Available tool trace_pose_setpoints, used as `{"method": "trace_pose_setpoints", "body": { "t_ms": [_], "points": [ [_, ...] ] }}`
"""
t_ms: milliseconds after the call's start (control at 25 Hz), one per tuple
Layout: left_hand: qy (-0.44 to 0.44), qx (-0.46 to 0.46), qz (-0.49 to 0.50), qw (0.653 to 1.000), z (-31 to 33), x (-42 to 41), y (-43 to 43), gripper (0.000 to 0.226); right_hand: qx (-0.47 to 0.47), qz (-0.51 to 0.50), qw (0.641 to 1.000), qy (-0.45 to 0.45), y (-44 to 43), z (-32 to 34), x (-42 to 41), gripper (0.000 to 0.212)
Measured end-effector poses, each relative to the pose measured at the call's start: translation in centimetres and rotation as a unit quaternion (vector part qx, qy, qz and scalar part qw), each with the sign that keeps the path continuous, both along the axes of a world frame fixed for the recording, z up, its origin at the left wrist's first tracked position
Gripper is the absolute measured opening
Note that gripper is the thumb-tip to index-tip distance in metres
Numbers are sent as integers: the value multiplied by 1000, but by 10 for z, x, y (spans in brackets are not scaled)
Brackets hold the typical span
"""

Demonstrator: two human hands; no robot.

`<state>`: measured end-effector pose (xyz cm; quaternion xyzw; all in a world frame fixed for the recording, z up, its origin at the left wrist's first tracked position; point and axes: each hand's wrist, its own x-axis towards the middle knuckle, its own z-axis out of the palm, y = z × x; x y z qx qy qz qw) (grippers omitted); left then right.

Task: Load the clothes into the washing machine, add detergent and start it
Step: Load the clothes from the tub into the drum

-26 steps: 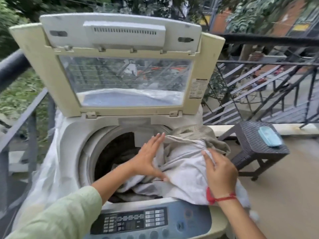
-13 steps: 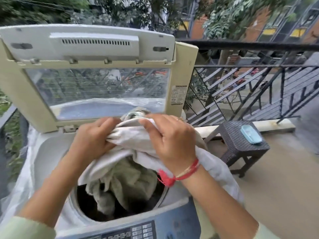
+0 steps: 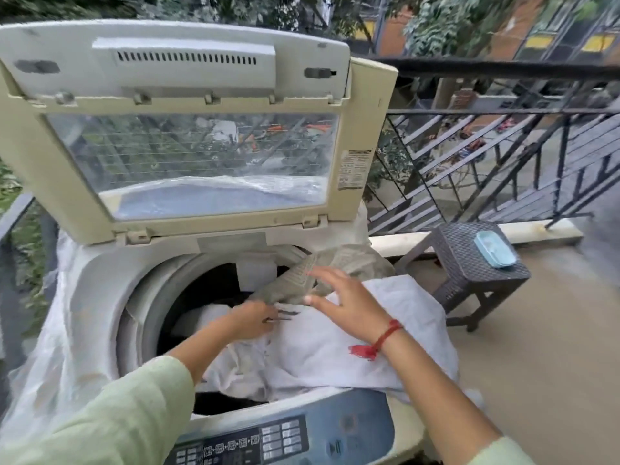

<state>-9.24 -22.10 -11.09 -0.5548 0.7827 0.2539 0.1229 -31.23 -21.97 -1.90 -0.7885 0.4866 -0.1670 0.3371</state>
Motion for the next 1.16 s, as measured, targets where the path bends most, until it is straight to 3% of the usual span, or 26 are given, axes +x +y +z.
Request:
{"method": "trace_pose_setpoints", "body": {
  "t_ms": [80,120,160,240,280,320,400,440,520,600,720,840,920,960,1000,1040,1080,1160],
  "points": [
    [231,-107,130,958,21,-21,-2,53,-169,-172,970,-21,-7,1,-70,58],
    [310,-149,127,930,32,-37,-2,62,-149,-258,954,-18,-3,-7,-106,65],
    [345,-171,92,918,42,-55,-1,70,-44,-330,942,-32,4,-18,-132,70],
    [324,-171,-12,930,49,-101,1,84,203,-363,902,-119,25,-49,-156,52],
    [274,-159,-52,947,49,-123,0,88,251,-365,879,-179,34,-64,-153,29],
    [218,-149,-78,961,50,-143,-1,85,237,-388,869,-195,44,-74,-147,15],
    [159,-183,-100,965,49,-163,3,60,97,-457,875,-131,55,-79,-132,27],
    [193,-213,-100,953,50,-165,6,43,-13,-482,874,-59,56,-65,-128,31],
    [344,-248,-48,904,65,-156,14,10,-252,-446,857,55,53,-11,-120,33],
    [440,-301,13,846,102,-133,16,16,-443,-359,816,95,43,55,-104,34],
    [455,-440,41,773,157,-58,21,25,-559,-262,786,-18,41,131,-36,37],
    [375,-524,173,745,173,55,42,19,-531,-114,831,-123,46,140,64,30],
    [272,-514,266,769,160,112,55,30,-426,-33,901,-70,43,106,116,30],
    [189,-488,278,805,145,130,57,44,-330,24,943,29,41,79,132,38],
    [84,-415,254,869,127,139,57,59,-203,92,963,148,39,49,135,45],
    [-31,-287,201,936,106,136,59,67,-56,165,952,252,39,19,133,48],
    [-126,-140,136,973,84,124,62,66,62,232,908,343,40,-6,125,45],
    [-158,83,71,981,42,92,65,58,118,341,820,444,46,-37,106,39]
  ]
}}
